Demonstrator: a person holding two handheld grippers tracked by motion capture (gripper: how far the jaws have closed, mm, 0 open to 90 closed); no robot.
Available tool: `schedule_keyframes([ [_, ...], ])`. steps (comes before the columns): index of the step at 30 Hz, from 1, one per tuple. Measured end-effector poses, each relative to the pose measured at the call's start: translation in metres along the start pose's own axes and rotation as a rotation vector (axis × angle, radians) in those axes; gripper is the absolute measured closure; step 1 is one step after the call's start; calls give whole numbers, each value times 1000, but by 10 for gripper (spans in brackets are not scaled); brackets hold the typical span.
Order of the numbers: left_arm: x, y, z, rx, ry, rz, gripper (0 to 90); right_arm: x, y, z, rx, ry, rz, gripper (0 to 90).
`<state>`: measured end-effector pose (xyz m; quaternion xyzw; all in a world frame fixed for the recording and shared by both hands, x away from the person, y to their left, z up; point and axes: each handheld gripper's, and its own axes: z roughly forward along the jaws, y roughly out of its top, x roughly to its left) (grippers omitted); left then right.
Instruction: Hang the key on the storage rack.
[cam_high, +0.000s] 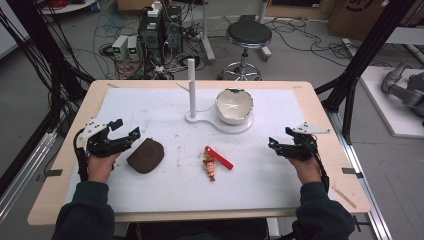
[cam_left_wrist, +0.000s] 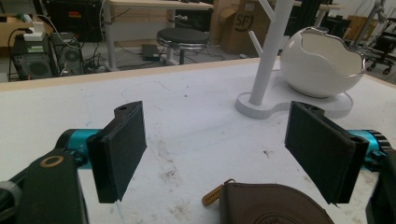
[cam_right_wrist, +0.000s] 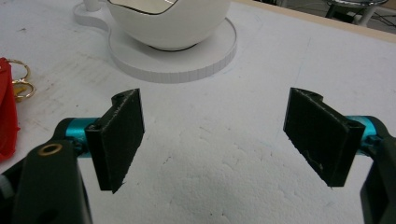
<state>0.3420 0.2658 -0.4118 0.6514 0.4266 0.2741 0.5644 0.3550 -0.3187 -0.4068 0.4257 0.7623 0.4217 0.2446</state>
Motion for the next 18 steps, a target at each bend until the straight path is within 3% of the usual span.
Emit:
schedule_keyframes([
  [18, -6, -2, 3, 25, 0, 10, 212, 1, -1, 0, -2, 17, -4, 206],
])
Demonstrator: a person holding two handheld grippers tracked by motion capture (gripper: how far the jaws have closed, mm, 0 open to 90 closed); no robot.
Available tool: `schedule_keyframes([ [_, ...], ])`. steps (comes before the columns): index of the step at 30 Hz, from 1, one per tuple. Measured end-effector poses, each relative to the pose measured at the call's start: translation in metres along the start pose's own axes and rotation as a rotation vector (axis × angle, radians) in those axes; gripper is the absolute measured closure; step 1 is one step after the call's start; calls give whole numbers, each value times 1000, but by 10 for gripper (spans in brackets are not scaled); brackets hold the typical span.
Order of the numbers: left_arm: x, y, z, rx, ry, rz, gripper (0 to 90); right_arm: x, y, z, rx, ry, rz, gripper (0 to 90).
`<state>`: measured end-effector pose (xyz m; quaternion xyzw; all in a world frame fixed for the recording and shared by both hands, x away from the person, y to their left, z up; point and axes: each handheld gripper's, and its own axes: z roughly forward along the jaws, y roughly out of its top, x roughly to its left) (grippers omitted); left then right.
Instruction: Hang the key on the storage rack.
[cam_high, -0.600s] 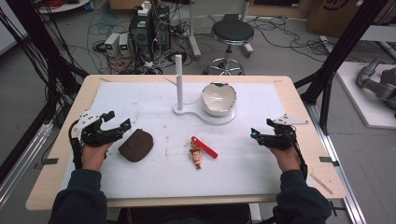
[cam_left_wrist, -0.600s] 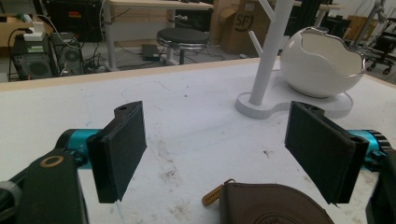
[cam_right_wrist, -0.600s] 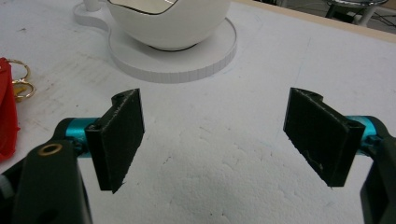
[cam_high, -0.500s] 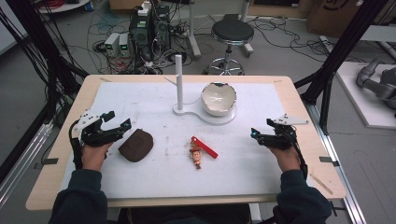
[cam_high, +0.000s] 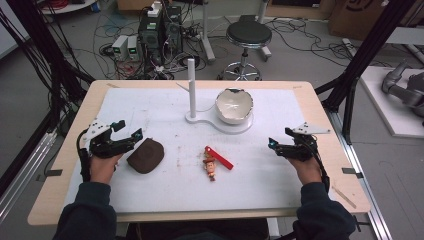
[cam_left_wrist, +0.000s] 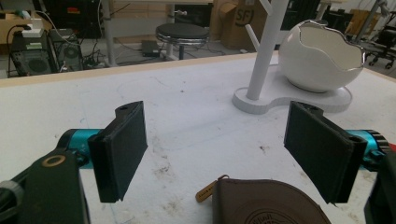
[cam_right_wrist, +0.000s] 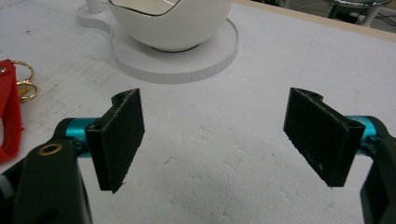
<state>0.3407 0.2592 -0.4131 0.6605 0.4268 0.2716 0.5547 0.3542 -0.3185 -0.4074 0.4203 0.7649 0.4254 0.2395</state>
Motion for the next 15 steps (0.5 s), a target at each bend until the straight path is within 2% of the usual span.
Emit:
schedule_keyframes([
  [4, -1, 0, -1, 1, 2, 2, 212, 5, 1, 2, 11, 16, -10, 206],
  [7, -3, 0, -3, 7, -4, 10, 214, 13, 2, 5, 14, 50, -21, 206],
  [10, -4, 0, -3, 3, -6, 7, 232, 22, 5, 9, 25, 94, -38, 234],
  [12, -5, 0, -2, 8, -24, 14, 262, 29, 6, 14, 36, 132, -54, 243],
  [15, -6, -1, 1, 11, -25, 6, 262, 43, 7, 24, 79, 202, -86, 270],
])
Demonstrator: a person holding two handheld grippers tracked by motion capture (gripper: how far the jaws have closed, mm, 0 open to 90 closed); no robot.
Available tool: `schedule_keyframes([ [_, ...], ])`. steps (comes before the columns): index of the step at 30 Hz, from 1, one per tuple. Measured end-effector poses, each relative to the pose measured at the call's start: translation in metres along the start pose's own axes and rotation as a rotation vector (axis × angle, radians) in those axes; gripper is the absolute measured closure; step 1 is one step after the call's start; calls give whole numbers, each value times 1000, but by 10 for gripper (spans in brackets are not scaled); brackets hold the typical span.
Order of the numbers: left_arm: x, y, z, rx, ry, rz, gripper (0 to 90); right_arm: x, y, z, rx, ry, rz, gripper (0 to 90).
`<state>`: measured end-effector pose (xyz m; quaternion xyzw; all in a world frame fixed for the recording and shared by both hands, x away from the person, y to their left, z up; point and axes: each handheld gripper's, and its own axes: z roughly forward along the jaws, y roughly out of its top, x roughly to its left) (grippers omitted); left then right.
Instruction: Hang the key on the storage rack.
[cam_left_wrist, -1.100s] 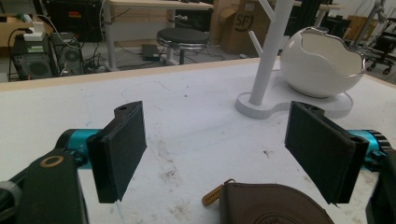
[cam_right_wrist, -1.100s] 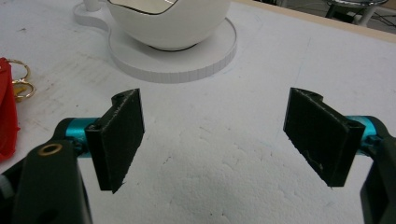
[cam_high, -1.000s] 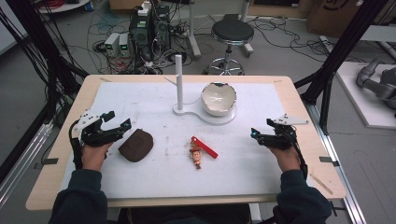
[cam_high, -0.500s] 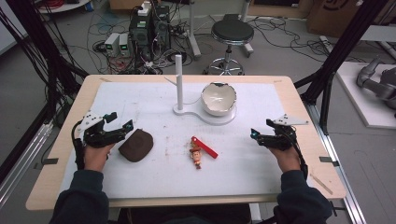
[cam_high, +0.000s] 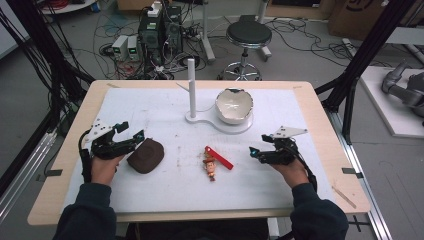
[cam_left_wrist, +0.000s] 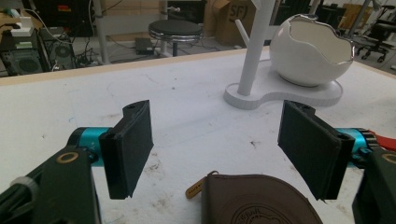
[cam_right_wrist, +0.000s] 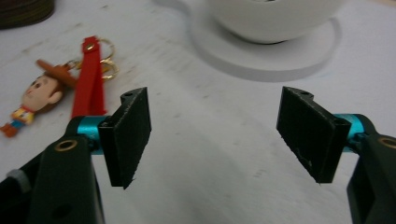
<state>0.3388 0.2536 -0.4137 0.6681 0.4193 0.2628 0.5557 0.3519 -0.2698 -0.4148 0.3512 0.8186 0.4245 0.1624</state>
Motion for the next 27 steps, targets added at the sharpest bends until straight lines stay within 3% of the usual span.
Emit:
schedule_keyframes([
  [5, 2, 0, 1, 4, 5, -3, 262, 20, 3, 22, 72, 111, -46, 351],
  [6, 2, 0, 1, 4, 5, -3, 262, 20, 3, 22, 72, 111, -46, 351],
  [7, 1, 0, 2, 3, 2, -7, 262, 29, 4, 31, 96, 162, -70, 374],
  [8, 1, 0, 2, 8, 3, -3, 262, 33, 5, 33, 103, 184, -79, 385],
  [11, 1, -1, 2, 10, 1, -5, 262, 40, 7, 39, 111, 214, -99, 411],
  [14, 0, 0, 3, 12, -1, -4, 262, 53, 8, 50, 156, 261, -144, 467],
  [17, -1, -1, 3, 12, -3, -6, 262, 59, 9, 58, 191, 266, -175, 551],
  [20, -1, -1, 3, 13, -2, -6, 262, 61, 9, 62, 223, 226, -187, 618],
  [21, -1, -1, 3, 13, -4, -8, 262, 58, 10, 61, 227, 210, -177, 742],
  [22, -1, -1, 3, 13, -5, -8, 262, 58, 10, 61, 227, 210, -177, 742],
  [27, -4, -1, 7, 25, -22, -12, 262, 48, 17, 51, 144, 158, -137, 755],
])
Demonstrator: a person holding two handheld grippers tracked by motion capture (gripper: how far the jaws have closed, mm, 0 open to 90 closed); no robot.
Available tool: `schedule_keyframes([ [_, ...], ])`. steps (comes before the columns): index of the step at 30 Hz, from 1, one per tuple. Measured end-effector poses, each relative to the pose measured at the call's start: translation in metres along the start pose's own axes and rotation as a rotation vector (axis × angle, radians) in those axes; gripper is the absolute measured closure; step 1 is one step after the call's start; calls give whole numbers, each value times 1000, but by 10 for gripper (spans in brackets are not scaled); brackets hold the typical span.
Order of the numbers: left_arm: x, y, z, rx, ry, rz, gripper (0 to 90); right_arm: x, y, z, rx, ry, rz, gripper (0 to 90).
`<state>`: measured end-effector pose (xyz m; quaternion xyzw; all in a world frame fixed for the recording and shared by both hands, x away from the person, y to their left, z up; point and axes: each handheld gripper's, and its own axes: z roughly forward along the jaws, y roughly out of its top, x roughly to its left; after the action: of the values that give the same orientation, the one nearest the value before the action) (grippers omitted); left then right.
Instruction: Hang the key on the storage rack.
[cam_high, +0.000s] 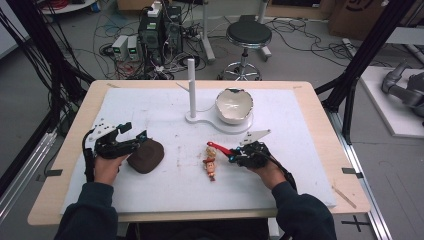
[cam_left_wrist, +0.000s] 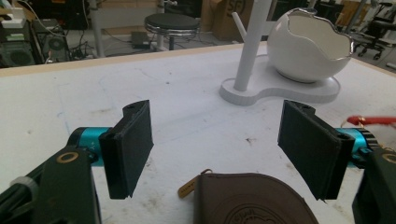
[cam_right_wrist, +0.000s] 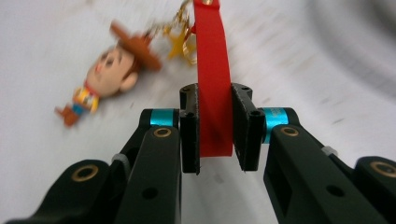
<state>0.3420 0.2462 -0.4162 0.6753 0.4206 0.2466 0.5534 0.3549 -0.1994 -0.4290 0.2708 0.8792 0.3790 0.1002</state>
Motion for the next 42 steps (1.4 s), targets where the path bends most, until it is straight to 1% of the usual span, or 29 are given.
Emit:
schedule_keyframes([
  [3, -7, 0, 6, 11, -29, -4, 262, -4, 3, -9, -87, -33, -6, 755],
  [6, -18, 2, 14, 28, -71, 3, 262, -5, 6, -15, -137, -56, -25, 756],
  [7, -18, 2, 14, 28, -71, 3, 262, -5, 6, -15, -137, -56, -25, 756],
  [8, -24, 2, 18, 36, -92, 8, 262, -4, 10, -20, -181, -70, -42, 756],
  [9, -28, 2, 21, 44, -105, 13, 262, -3, 11, -22, -191, -72, -45, 757],
  [11, -44, 3, 32, 69, -162, 27, 262, -2, 15, -25, -227, -82, -56, 757],
  [13, -54, 3, 39, 84, -201, 35, 262, 0, 20, -27, -244, -81, -64, 758],
  [15, -64, 3, 48, 103, -252, 23, 262, 1, 24, -28, -258, -82, -69, 758],
  [16, -64, 3, 48, 103, -252, 23, 262, 1, 24, -28, -258, -82, -69, 758],
  [17, -76, 1, 57, 130, -297, 21, 262, 1, 26, -28, -274, -77, -65, 758],
  [19, -89, -1, 67, 167, -341, 34, 262, 0, 26, -27, -271, -75, -63, 758],
  [20, -89, -1, 67, 167, -341, 34, 262, -1, 26, -27, -270, -74, -62, 758],
  [21, -104, -6, 77, 222, -385, 45, 262, -1, 26, -26, -268, -77, -63, 758],
  [23, -115, -9, 83, 265, -402, 52, 262, -1, 26, -27, -270, -77, -62, 758],
  [24, -115, -9, 83, 265, -402, 52, 262, -1, 26, -27, -270, -76, -58, 758],
  [25, -125, -13, 89, 307, -416, 50, 262, -2, 26, -27, -269, -80, -56, 757],
  [27, -130, -15, 92, 323, -419, 46, 259, -3, 26, -27, -265, -80, -52, 757],
  [29, -140, -20, 98, 354, -426, 29, 258, -3, 25, -27, -267, -83, -44, 757],
  [31, -143, -21, 100, 369, -421, 31, 258, -4, 25, -27, -267, -89, -39, 757],
  [32, -149, -24, 106, 401, -414, 27, 258, -5, 25, -27, -265, -93, -35, 757],
  [33, -149, -24, 106, 401, -414, 27, 255, -5, 25, -27, -265, -93, -35, 757],
  [34, -156, -26, 110, 440, -420, 39, 246, -6, 24, -27, -263, -95, -30, 757],
  [35, -156, -26, 110, 440, -420, 39, 245, -6, 24, -27, -263, -95, -30, 757],
  [36, -164, -27, 113, 463, -400, 90, 242, -7, 24, -27, -265, -99, -30, 756],
  [37, -166, -27, 113, 474, -380, 111, 244, -7, 24, -27, -263, -99, -27, 756],
  [38, -165, -26, 112, 473, -362, 131, 276, -8, 23, -27, -264, -101, -24, 756],
  [39, -164, -25, 112, 474, -362, 135, 340, -8, 23, -28, -263, -102, -20, 755],
  [40, -164, -25, 112, 474, -362, 135, 369, -9, 22, -28, -260, -101, -16, 755],
  [42, -158, -25, 112, 470, -368, 110, 439, -11, 20, -28, -253, -106, -2, 754],
])
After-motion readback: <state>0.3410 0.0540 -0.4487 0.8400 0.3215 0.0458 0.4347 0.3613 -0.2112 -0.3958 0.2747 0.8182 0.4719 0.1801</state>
